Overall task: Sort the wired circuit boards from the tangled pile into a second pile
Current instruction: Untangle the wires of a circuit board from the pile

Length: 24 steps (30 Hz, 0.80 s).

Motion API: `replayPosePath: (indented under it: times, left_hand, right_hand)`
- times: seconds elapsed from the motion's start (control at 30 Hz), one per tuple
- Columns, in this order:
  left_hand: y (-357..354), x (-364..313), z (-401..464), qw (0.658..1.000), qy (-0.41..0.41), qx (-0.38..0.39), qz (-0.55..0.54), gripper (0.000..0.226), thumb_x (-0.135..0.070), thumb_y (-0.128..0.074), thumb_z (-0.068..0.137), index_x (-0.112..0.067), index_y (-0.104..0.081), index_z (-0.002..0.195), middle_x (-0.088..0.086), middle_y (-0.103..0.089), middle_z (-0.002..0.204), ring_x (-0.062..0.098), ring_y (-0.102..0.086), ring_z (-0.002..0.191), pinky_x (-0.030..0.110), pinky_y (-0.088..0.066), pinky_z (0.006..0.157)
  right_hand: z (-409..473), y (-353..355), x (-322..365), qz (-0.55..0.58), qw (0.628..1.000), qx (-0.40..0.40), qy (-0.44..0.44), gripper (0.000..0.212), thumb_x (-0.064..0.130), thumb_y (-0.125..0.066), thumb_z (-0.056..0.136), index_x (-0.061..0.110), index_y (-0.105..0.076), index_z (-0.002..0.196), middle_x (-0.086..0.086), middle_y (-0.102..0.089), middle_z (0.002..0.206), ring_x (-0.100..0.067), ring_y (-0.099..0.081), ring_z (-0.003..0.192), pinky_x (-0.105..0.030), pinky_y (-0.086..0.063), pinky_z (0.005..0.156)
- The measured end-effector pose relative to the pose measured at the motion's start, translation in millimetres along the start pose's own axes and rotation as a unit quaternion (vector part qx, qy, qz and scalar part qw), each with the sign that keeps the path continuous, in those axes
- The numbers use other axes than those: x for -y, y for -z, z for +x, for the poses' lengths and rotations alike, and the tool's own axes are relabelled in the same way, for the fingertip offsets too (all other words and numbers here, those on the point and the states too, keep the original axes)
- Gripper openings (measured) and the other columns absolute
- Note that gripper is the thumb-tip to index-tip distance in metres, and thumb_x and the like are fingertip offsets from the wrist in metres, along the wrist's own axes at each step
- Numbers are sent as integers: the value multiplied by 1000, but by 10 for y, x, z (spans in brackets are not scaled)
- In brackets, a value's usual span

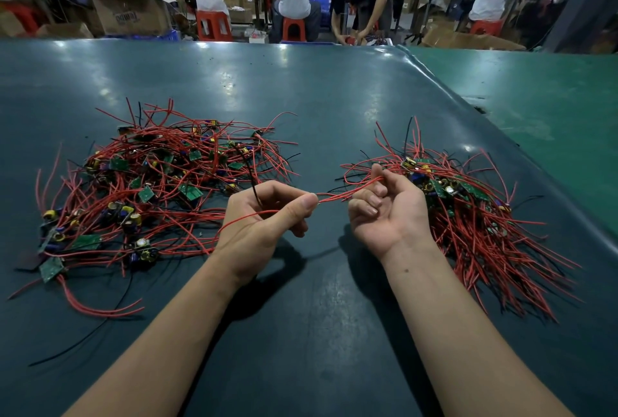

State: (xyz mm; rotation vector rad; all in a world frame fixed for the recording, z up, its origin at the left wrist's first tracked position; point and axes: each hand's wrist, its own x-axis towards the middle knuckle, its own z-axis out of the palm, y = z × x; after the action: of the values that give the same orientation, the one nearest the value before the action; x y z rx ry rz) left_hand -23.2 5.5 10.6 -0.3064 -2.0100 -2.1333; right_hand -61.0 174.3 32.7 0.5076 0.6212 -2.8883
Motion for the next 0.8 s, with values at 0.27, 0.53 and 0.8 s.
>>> replayPosePath:
  times: [0.27, 0.53, 0.8]
  left_hand:
    - [-22, -33, -21, 1000, -2, -1, -11, 22, -24, -75, 74, -4, -71, 80, 9, -66, 67, 21, -59, 56, 27, -52, 58]
    - [-12, -25, 50, 992, -1, -121, -35, 15, -29, -74, 76, -14, -72, 74, 4, -67, 64, 14, -55, 47, 25, -51, 49]
    - [-12, -23, 33, 995, 0, -95, 33, 27, -43, -63, 82, -18, -74, 84, 1, -71, 63, 10, -60, 50, 19, -50, 48]
  right_hand:
    - [-43, 11, 35, -27, 994, 100, -42, 60, 25, -37, 97, 21, -34, 37, 7, -19, 32, -8, -19, 26, -17, -11, 26]
    - [-45, -62, -92, -171, 981, 77, 44, 42, 56, -50, 93, 17, -62, 80, 7, -37, 52, -5, -27, 37, -15, -20, 35]
    - [-187, -20, -374, -465, 854, 199, 123, 7, 14, -68, 90, 17, -72, 95, 1, -65, 69, -13, -49, 52, -18, -34, 41]
